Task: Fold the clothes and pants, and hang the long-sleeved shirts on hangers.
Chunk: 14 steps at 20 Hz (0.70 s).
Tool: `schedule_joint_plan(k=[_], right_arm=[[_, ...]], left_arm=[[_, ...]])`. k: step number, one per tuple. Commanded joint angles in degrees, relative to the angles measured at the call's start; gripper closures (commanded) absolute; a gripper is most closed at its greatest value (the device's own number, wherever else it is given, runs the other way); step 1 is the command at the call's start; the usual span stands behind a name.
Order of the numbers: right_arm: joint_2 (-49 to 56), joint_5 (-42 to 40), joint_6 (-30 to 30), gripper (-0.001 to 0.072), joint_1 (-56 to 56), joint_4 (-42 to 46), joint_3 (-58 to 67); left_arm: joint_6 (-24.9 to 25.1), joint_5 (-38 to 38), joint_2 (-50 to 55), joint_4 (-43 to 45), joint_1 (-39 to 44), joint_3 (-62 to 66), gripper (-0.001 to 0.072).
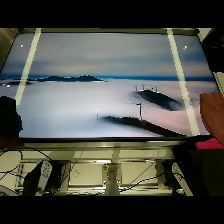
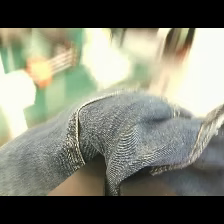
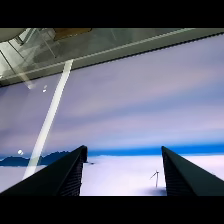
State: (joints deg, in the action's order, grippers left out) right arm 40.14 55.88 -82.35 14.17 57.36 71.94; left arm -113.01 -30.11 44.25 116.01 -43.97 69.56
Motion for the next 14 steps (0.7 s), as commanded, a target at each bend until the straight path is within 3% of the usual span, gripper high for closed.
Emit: schedule_joint_plan(k=[1, 4, 8, 14], right_arm=[[0.0, 0.0, 0.0, 0.0165, 0.0, 0.0, 0.0], [0.0, 0.0, 0.0, 0.0166, 0.0, 0.0, 0.0], [0.0, 0.0, 0.0, 0.0165, 0.0, 0.0, 0.0], [0.0, 0.0, 0.0, 0.0166, 0.0, -0.2, 0.0]], left_arm=[[-0.2, 18.6, -5.8, -5.3, 1.3, 0.9, 0.0664], [-0.2, 28.8, -5.6, -13.5, 5.3, 5.3, 0.0665], [-0.2, 29.0, -2.8, -15.8, 17.2, 11.3, 0.0665], [-0.1, 28.8, 6.2, -15.8, 46.1, 15.6, 0.0665]])
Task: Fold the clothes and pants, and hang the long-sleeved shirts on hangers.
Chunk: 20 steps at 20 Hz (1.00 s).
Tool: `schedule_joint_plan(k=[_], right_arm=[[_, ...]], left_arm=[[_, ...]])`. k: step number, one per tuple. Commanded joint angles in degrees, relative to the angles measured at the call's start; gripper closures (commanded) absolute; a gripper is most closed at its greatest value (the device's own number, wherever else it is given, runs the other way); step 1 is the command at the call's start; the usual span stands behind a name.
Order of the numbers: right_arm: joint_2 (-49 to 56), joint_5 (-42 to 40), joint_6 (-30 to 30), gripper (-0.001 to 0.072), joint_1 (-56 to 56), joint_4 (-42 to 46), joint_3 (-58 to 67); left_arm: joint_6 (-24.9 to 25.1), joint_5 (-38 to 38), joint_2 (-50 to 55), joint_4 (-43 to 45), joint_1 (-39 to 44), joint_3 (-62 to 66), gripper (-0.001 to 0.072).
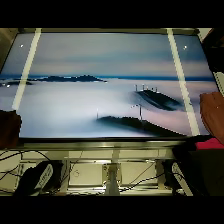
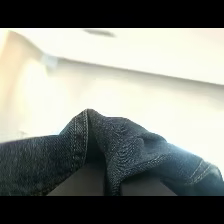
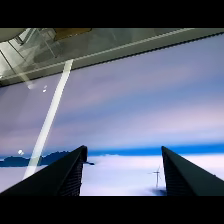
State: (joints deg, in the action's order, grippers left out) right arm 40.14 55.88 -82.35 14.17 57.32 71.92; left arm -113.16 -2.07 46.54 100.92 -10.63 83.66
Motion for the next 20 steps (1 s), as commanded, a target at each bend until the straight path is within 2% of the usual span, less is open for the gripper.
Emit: schedule_joint_plan(k=[1, 6, 10, 17, 20], right_arm=[[0.0, 0.0, 0.0, 0.0165, 0.0, -0.2, 0.0], [0.0, 0.0, 0.0, 0.0165, 0.0, -0.1, 0.0], [0.0, 0.0, 0.0, 0.0165, 0.0, -0.1, 0.0], [0.0, 0.0, 0.0, 0.0165, 0.0, -0.3, 0.0], [0.0, 0.0, 0.0, 0.0165, 0.0, -0.2, 0.0]], left_arm=[[0.0, 0.7, 5.7, -0.4, 17.5, 1.6, 0.0665], [0.0, 0.7, 16.7, 8.2, 40.9, 1.6, 0.0664], [0.0, 0.7, 26.7, 8.6, 53.0, 1.6, 0.0663], [0.0, -2.9, 41.6, 7.4, 64.5, 1.5, 0.0662], [0.0, -9.4, 44.9, 6.2, 67.2, 1.5, 0.0662]])
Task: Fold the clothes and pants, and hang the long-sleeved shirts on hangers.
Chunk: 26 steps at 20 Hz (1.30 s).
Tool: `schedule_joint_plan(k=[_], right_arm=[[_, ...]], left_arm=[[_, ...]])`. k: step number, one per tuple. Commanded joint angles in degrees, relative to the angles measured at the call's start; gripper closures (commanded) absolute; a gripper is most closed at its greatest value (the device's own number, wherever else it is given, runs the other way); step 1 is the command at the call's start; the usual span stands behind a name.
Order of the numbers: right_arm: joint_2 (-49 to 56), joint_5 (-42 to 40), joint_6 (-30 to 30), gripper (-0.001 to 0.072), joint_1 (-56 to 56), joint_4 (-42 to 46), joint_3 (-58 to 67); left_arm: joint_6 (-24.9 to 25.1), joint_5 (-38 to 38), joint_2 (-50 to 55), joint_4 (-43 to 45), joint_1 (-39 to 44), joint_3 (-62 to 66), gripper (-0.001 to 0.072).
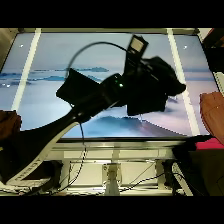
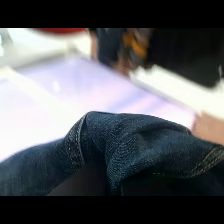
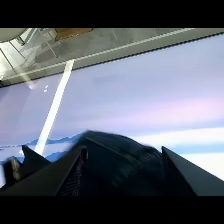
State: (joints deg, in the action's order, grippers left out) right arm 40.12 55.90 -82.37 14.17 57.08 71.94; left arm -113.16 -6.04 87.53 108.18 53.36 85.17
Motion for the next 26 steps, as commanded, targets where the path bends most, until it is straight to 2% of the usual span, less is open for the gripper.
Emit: schedule_joint_plan(k=[1, 3, 4, 6, 8, 12, 19, 20, 21, 22, 24, 26], right_arm=[[0.0, 0.0, 0.0, 0.0165, 0.0, 0.1, 0.0], [0.0, 0.0, 0.0, 0.0165, 0.0, 0.2, 0.0], [0.0, 0.0, 0.0, 0.0165, 0.0, 0.2, 0.0], [0.0, 0.1, 0.0, 0.0165, 0.0, 0.2, 0.0], [0.0, 0.1, 0.0, 0.0165, 0.0, 0.3, 0.0], [0.0, 0.0, 0.0, 0.0165, 0.0, 0.3, 0.0], [0.0, 1.6, 0.0, 0.017, 0.0, 1.1, 0.0], [0.0, 1.6, 0.0, 0.0266, 0.0, 2.6, 0.0], [0.0, 1.5, 0.0, 0.0458, 0.0, 4.4, 0.0], [0.0, 1.7, 0.0, 0.0585, 0.0, 7.5, 0.0], [0.4, 5.1, 0.0, 0.0592, 0.0, 14.9, -0.2], [1.5, 11.4, 0.3, 0.0589, 0.0, 21.8, -1.6]], left_arm=[[0.0, -8.6, 4.5, -1.1, 3.6, 0.0, 0.0662], [0.0, -14.4, 4.9, -1.1, 3.8, 0.0, 0.0659], [0.0, -16.0, 4.9, -0.8, 3.5, 0.0, 0.0577], [0.0, -16.6, 4.9, -0.6, 2.8, 0.0, -0.0013], [0.0, -18.2, 4.7, -0.6, 2.2, 0.0, 0.0007], [0.0, -26.6, 3.4, -0.6, 1.3, 0.0, 0.0014], [0.0, -25.7, -6.1, -0.6, -4.9, 0.0, 0.0015], [0.0, -25.8, -7.6, -0.6, -6.4, 0.0, 0.0015], [0.0, -26.2, -9.2, -0.6, -8.2, 0.0, 0.0015], [0.0, -26.9, -10.7, -0.6, -10.0, 0.0, 0.0015], [0.0, -30.0, -12.9, -0.6, -13.4, 0.0, 0.0015], [0.5, -36.7, -13.9, -0.6, -16.8, 0.0, 0.0015]])
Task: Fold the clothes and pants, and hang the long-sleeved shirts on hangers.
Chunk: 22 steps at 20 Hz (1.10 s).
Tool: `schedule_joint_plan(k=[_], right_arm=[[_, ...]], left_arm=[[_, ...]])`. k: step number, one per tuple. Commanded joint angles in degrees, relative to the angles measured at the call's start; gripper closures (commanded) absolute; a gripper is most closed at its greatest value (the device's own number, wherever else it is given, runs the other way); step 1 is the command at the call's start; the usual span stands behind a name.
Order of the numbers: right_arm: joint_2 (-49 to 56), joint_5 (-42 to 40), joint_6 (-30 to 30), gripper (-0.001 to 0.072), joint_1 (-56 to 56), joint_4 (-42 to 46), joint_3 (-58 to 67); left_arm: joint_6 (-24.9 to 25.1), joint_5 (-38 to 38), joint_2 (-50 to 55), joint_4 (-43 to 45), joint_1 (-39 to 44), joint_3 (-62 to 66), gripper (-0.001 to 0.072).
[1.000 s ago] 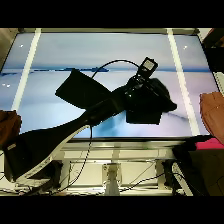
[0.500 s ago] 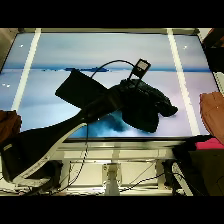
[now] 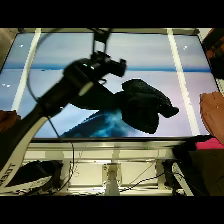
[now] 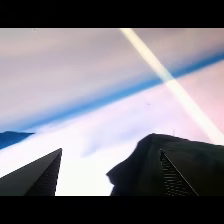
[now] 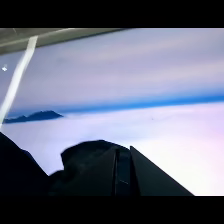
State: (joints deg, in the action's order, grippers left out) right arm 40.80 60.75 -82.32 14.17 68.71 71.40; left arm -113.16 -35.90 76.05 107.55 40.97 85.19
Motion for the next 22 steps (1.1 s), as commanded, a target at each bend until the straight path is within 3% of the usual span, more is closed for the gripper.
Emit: schedule_joint_plan(k=[1, 3, 5, 10, 12, 14, 16, 19, 22], right_arm=[[1.5, 9.1, 1.0, 0.0587, 0.1, 12.5, -2.8], [3.1, 9.7, 1.0, 0.0423, 0.1, 14.3, -7.9], [5.7, 9.2, 1.0, 0.0415, 0.1, 14.2, -13.2], [11.1, 5.6, -0.9, 0.039, 0.3, 14.2, -22.1], [11.1, 2.0, -3.0, 0.0389, 2.3, 14.0, -22.4], [11.6, 0.8, -8.2, 0.0383, 6.4, 13.4, -22.5], [13.6, 3.3, -8.6, 0.0354, 10.8, 7.6, -22.9], [19.2, 9.5, -8.2, 0.0144, 14.5, -1.1, -22.9], [25.8, 13.9, -8.3, 0.012, 14.6, -8.4, -22.9]], left_arm=[[2.8, -11.0, -2.3, 0.0, -5.8, 0.0, 0.0015], [8.2, -18.4, -1.2, 0.0, -7.3, 0.0, 0.0017], [9.9, -22.7, -0.2, 0.0, -8.1, -0.1, 0.0018], [9.9, -24.8, 2.6, 0.2, -10.9, -0.5, 0.0018], [7.6, -28.4, 4.7, -2.0, -14.2, -1.0, 0.0018], [6.7, -29.9, 6.6, -9.6, -17.9, -1.6, 0.0154], [6.7, -29.7, 8.1, -15.6, -20.1, -2.1, 0.0155], [7.0, -29.5, 9.7, -16.6, -20.3, -2.2, 0.0155], [7.0, -29.5, 10.5, -16.9, -20.1, -2.2, 0.0155]])
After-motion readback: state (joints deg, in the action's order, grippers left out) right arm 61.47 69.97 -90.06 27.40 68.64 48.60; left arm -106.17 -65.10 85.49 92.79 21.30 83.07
